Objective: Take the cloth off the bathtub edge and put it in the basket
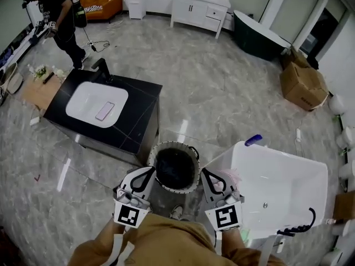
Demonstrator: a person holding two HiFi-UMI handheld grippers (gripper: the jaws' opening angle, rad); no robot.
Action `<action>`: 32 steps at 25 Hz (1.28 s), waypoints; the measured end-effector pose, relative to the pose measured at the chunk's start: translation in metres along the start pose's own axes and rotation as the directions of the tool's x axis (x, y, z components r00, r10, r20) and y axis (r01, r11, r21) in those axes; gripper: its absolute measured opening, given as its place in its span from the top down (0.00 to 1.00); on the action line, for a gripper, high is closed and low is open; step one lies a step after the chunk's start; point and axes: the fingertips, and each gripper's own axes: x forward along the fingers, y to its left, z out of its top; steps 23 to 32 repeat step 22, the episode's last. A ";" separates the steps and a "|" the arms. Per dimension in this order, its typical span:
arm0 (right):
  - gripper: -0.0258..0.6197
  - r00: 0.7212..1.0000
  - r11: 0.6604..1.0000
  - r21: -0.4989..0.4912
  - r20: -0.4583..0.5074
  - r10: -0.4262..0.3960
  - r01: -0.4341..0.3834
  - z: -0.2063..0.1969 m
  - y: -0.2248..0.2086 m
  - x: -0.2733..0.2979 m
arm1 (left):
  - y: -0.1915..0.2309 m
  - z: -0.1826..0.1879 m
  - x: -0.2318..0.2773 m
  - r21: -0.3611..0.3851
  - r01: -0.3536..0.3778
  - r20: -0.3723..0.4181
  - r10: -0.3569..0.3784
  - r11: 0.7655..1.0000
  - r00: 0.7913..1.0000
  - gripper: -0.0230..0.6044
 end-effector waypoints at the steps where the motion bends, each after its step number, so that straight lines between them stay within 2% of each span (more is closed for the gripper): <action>1: 0.95 1.000 1.000 -0.004 0.009 -0.009 0.009 0.004 -0.003 -0.002 | 0.000 0.004 0.001 0.006 0.000 0.007 -0.001 1.000 1.000 0.95; 6: 0.95 0.999 1.000 -0.017 0.041 -0.019 0.019 0.019 -0.011 -0.006 | 0.010 0.021 0.006 0.028 -0.010 0.044 0.009 1.000 0.999 0.95; 16: 0.95 0.993 0.999 -0.047 0.116 0.016 -0.011 0.043 -0.011 0.009 | 0.018 0.025 0.011 0.053 -0.018 0.037 0.016 0.998 0.999 0.95; 32: 0.95 0.993 0.999 -0.047 0.112 0.032 -0.027 0.044 -0.007 0.007 | 0.018 0.029 0.011 0.050 -0.018 0.033 0.017 0.999 0.999 0.95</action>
